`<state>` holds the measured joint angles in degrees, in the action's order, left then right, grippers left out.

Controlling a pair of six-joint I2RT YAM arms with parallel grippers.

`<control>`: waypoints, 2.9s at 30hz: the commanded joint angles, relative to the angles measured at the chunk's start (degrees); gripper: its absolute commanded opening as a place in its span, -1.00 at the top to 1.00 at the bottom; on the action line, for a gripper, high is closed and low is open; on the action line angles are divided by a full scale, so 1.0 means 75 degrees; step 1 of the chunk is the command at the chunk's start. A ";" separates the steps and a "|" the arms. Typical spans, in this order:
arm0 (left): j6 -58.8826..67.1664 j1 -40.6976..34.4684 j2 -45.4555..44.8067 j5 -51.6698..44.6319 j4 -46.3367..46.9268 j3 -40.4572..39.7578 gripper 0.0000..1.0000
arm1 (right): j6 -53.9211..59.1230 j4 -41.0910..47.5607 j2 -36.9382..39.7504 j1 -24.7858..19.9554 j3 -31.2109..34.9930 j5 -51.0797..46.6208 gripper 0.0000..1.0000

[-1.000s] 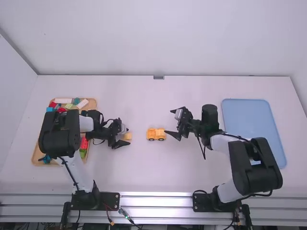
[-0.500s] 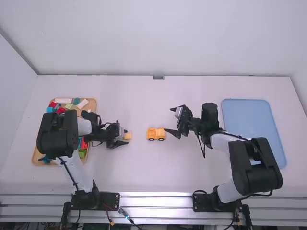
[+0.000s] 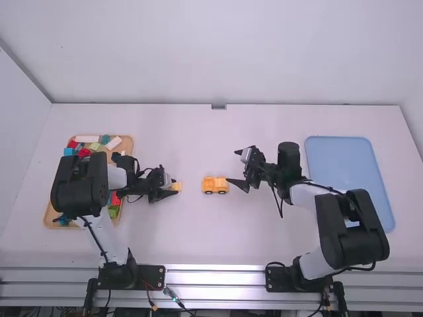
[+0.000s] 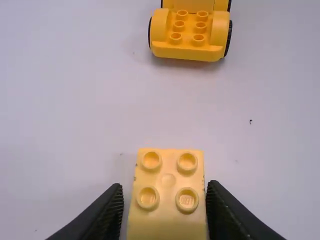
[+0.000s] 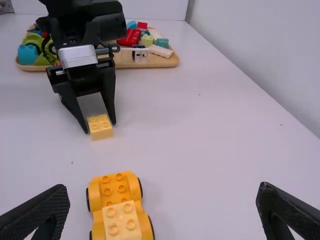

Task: Assemble lego blocks to make yellow taxi

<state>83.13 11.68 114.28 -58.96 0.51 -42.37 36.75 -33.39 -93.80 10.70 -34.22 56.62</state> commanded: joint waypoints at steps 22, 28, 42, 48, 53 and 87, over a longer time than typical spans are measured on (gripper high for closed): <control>-0.0370 -0.0117 0.0166 -0.0230 0.0149 -0.0198 0.52 | 0.1306 0.0711 -0.2632 -0.0012 -0.0994 0.1475 -0.98; -0.1329 -0.0111 0.0163 -0.0417 0.0058 -0.0513 0.57 | 0.1652 0.0699 -0.3060 0.0207 -0.1177 0.1501 -0.98; -0.1772 -0.0901 -0.0662 0.0032 0.0440 -0.0912 0.67 | 0.1684 0.0711 -0.3060 0.0807 -0.1186 0.0498 -0.97; -0.1728 -0.1568 -0.1445 0.0475 0.0714 -0.0828 0.74 | 0.1731 0.0656 -0.3197 0.0784 -0.1183 0.0262 -0.98; -0.1749 -0.2168 -0.1454 0.0475 0.0670 -0.0828 0.87 | 0.1504 -0.0114 -0.3873 0.0758 -0.1309 0.0388 -0.97; -0.3366 -0.2798 -0.0370 0.0006 -0.1204 -0.0842 0.95 | 0.1250 -0.0041 -0.4695 0.0624 -0.2028 0.1244 -0.09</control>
<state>58.39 -8.86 110.74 -57.39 -8.64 -48.95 47.46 -34.13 -128.16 15.31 -48.80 65.71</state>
